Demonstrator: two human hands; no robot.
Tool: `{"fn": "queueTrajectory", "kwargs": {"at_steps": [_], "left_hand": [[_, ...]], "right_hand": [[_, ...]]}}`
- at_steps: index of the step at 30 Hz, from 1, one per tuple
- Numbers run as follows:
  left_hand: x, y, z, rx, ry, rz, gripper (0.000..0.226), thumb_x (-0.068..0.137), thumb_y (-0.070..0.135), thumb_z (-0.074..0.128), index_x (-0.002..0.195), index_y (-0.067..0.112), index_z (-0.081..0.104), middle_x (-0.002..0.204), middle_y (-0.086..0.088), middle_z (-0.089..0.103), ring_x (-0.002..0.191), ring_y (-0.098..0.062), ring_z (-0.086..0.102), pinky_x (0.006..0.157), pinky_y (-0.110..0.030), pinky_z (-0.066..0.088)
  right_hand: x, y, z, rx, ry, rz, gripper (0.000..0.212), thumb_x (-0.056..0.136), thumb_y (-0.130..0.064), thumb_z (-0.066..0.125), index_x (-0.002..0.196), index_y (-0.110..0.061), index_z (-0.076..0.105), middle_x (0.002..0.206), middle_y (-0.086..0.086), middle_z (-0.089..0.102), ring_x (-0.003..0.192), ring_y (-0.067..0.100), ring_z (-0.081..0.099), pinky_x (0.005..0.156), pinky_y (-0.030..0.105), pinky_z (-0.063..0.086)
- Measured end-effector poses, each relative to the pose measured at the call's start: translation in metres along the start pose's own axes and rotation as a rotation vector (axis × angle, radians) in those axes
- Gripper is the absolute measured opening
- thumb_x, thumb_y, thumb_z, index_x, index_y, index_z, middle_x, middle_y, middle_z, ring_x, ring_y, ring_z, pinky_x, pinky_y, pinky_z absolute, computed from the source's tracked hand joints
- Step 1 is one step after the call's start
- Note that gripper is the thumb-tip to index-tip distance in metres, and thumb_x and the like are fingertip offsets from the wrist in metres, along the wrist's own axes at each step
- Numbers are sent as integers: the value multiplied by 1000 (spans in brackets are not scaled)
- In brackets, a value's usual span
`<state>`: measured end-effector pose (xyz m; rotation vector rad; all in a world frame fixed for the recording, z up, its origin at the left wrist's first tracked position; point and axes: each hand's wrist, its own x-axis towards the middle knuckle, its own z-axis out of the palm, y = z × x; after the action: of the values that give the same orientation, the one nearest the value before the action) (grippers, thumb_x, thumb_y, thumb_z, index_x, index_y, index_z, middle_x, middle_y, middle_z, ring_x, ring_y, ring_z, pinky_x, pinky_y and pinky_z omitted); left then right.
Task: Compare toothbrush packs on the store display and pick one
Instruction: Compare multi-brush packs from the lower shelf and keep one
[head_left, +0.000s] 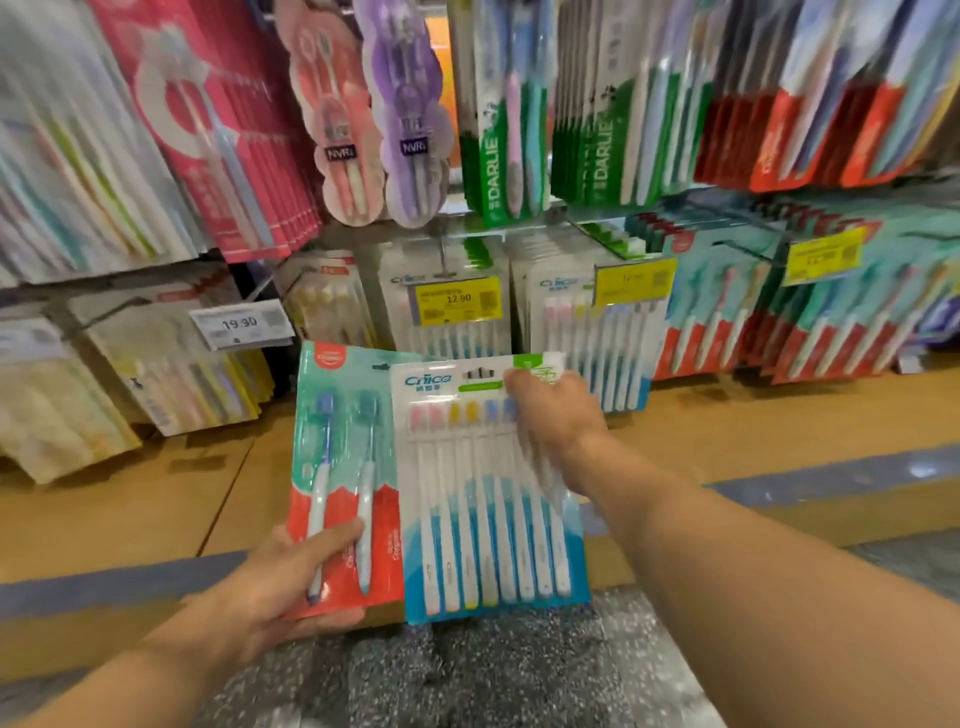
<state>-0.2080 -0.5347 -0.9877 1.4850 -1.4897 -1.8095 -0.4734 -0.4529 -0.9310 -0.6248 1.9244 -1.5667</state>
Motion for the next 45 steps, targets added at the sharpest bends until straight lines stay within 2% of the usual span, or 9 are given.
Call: {"fn": "queueTrajectory", "kwargs": {"at_steps": [5, 10, 14, 18, 23, 26, 29, 33, 45], "left_hand": [[13, 4, -4, 7, -70, 36, 32, 92, 25, 74, 122, 18, 65, 101, -17, 80, 86, -37, 79, 73, -51, 64], [15, 12, -8, -19, -138, 31, 26, 96, 19, 68, 121, 11, 66, 100, -21, 80, 74, -33, 79, 59, -44, 65], [24, 14, -18, -13, -159, 14, 36, 93, 28, 72, 123, 10, 67, 102, -19, 80, 85, -35, 79, 79, -53, 64], [31, 12, -26, -13, -135, 22, 35, 93, 27, 72, 123, 9, 66, 100, -18, 80, 84, -35, 79, 75, -52, 65], [34, 9, -37, -28, -103, 8, 40, 89, 26, 75, 125, 12, 63, 102, -19, 80, 91, -41, 78, 83, -61, 62], [36, 7, -40, -36, -82, 8, 39, 86, 24, 76, 121, 13, 62, 99, -20, 80, 90, -42, 78, 88, -60, 59], [37, 6, -42, -43, -82, 9, 51, 77, 28, 79, 123, 18, 60, 102, -18, 80, 91, -41, 78, 87, -60, 60], [41, 3, -39, -42, -69, 12, 51, 78, 29, 78, 125, 18, 59, 102, -17, 80, 92, -41, 78, 88, -60, 60], [55, -7, -42, -82, -18, 22, 36, 89, 24, 74, 122, 22, 61, 102, -14, 81, 93, -37, 78, 86, -58, 61]], "right_hand": [[-6, 4, 15, -125, 19, 11, 51, 95, -46, 63, 123, -5, 50, 117, 8, 58, 98, 26, 55, 81, 34, 41], [1, -5, 20, -129, 121, -16, 49, 94, -46, 64, 117, -7, 44, 110, 10, 58, 89, 26, 56, 80, 36, 43], [7, -7, 27, -120, 189, -70, 51, 94, -52, 62, 118, -10, 47, 116, 9, 61, 106, 31, 58, 93, 42, 50], [11, -5, 43, -166, 180, -139, 60, 98, -54, 60, 132, -6, 52, 121, 7, 62, 115, 31, 59, 94, 37, 47], [12, -5, 54, -228, 134, -211, 44, 94, -51, 65, 105, -11, 54, 96, 2, 61, 80, 10, 56, 58, 25, 36], [11, -5, 54, -280, 134, -241, 56, 87, -58, 71, 110, -9, 55, 102, 4, 62, 88, 17, 60, 59, 23, 39], [16, -8, 50, -276, 140, -273, 44, 86, -58, 74, 91, -17, 58, 89, -1, 62, 81, 11, 62, 65, 22, 48], [23, -14, 50, -238, 221, -290, 68, 72, -77, 69, 104, -16, 62, 101, 3, 68, 93, 21, 66, 83, 42, 56], [38, -23, 59, -189, 239, -368, 65, 69, -70, 68, 104, -17, 56, 99, 7, 66, 88, 23, 64, 71, 39, 53]]}}
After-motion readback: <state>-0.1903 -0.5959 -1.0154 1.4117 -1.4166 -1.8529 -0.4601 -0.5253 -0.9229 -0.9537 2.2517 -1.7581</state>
